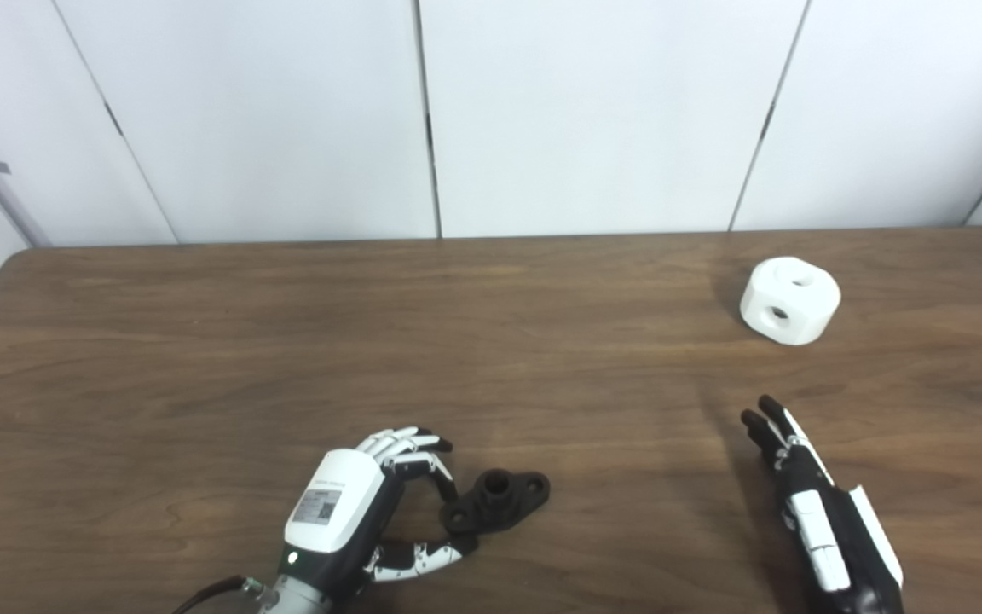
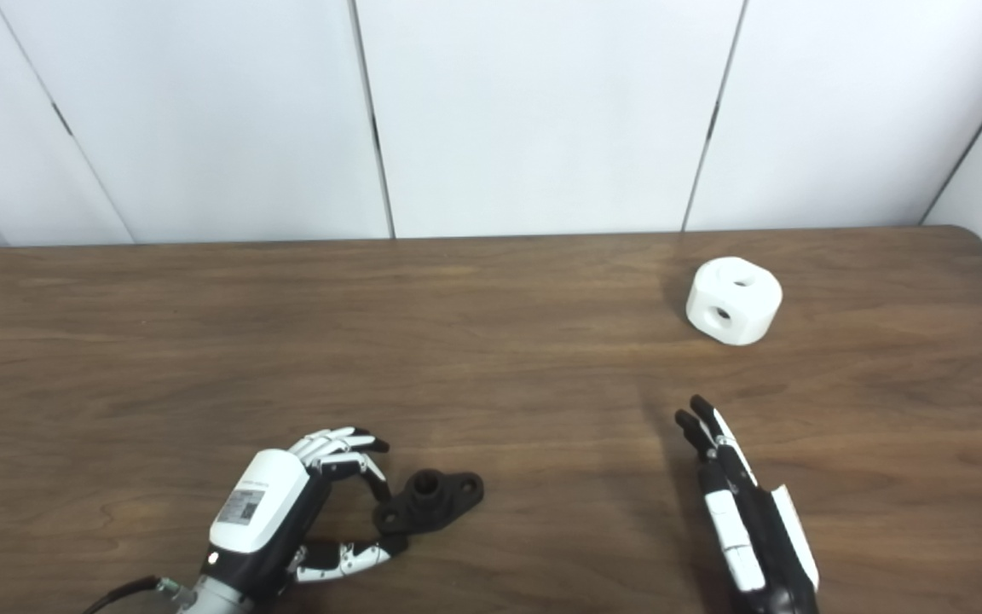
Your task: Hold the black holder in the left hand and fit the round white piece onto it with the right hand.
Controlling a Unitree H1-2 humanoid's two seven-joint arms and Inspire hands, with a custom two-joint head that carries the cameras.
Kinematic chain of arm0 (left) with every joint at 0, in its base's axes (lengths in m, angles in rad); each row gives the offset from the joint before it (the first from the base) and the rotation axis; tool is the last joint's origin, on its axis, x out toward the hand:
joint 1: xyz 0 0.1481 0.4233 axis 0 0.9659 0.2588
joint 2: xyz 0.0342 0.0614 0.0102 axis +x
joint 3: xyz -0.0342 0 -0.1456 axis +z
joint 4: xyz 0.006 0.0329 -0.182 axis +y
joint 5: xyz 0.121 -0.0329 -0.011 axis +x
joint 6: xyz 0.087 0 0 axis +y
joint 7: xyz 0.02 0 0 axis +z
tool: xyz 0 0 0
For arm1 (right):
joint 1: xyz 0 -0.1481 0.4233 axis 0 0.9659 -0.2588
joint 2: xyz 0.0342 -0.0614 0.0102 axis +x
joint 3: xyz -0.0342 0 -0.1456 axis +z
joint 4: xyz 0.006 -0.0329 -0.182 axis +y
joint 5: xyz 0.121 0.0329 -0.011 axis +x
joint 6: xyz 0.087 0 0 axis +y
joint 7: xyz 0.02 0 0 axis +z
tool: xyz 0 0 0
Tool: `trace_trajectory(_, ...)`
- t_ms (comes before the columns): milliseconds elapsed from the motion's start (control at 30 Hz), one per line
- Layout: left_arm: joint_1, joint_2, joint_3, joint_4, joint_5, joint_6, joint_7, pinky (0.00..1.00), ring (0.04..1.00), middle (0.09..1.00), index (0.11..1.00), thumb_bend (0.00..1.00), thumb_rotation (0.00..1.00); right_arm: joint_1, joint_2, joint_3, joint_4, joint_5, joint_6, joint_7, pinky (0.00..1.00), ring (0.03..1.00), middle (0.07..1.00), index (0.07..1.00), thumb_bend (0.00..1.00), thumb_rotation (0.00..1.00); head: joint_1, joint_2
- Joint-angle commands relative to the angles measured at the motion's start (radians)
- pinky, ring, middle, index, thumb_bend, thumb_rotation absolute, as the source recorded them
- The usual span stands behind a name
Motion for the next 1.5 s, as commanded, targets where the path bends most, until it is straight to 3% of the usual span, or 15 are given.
trace_trajectory(0,-0.008,0.018,0.007,0.056,0.013,-0.014,0.018,0.83,0.837,0.771,0.489,0.51,0.04,0.013,0.022,0.005,-0.030,-0.003,0.009,0.000,1.00,0.961,0.923,0.954,0.61,0.97,-0.011,0.002)
trace_trajectory(267,-0.018,0.011,0.006,0.069,0.008,-0.037,0.017,0.81,0.825,0.759,0.489,0.51,0.04,0.005,0.013,-0.017,-0.064,0.010,0.053,-0.002,1.00,0.961,0.917,0.944,0.61,0.95,-0.044,-0.001)
trace_trajectory(500,-0.018,-0.008,0.000,0.067,0.018,-0.025,0.020,0.80,0.823,0.759,0.488,0.52,0.04,-0.032,-0.036,-0.067,-0.113,0.015,0.073,0.013,0.98,0.962,0.923,0.942,0.61,0.90,-0.058,-0.012)
trace_trajectory(567,-0.018,-0.010,-0.002,0.072,0.018,-0.023,0.018,0.80,0.820,0.761,0.488,0.51,0.04,-0.047,-0.047,-0.082,-0.128,0.024,0.085,0.019,0.93,0.957,0.928,0.945,0.60,0.74,-0.059,-0.015)
trace_trajectory(700,-0.015,-0.015,-0.002,0.077,0.011,-0.020,0.011,0.81,0.820,0.765,0.488,0.51,0.04,-0.087,-0.066,-0.098,-0.133,0.000,0.106,0.019,0.94,0.965,0.935,0.943,0.64,0.58,-0.065,-0.022)
trace_trajectory(833,-0.010,-0.020,0.001,0.073,0.012,-0.011,0.008,0.81,0.822,0.765,0.488,0.52,0.04,-0.154,-0.088,-0.104,-0.143,-0.085,0.166,0.008,0.95,0.960,0.942,0.935,0.69,0.44,-0.070,-0.027)
trace_trajectory(967,-0.004,-0.024,0.003,0.066,0.013,-0.010,0.010,0.80,0.814,0.760,0.487,0.52,0.04,-0.216,-0.120,-0.107,-0.153,-0.133,0.243,0.023,0.94,0.974,0.968,0.922,0.75,0.37,-0.085,-0.027)
trace_trajectory(1167,0.007,-0.023,0.003,0.043,0.028,0.013,-0.012,0.82,0.815,0.760,0.487,0.52,0.04,-0.328,-0.193,-0.068,-0.155,-0.343,0.372,0.039,0.97,0.971,0.957,0.885,0.83,0.36,-0.111,-0.034)
trace_trajectory(1300,0.010,-0.019,0.007,0.041,0.027,0.013,-0.012,0.81,0.807,0.753,0.487,0.52,0.04,-0.391,-0.228,-0.045,-0.127,-0.456,0.394,0.040,1.00,0.987,0.966,0.877,0.84,0.36,-0.128,-0.038)
trace_trajectory(1467,0.011,-0.013,0.011,0.038,0.021,0.017,-0.023,0.81,0.808,0.753,0.487,0.52,0.04,-0.450,-0.259,-0.039,-0.083,-0.518,0.384,0.051,0.98,0.999,0.985,0.885,0.83,0.34,-0.160,-0.050)
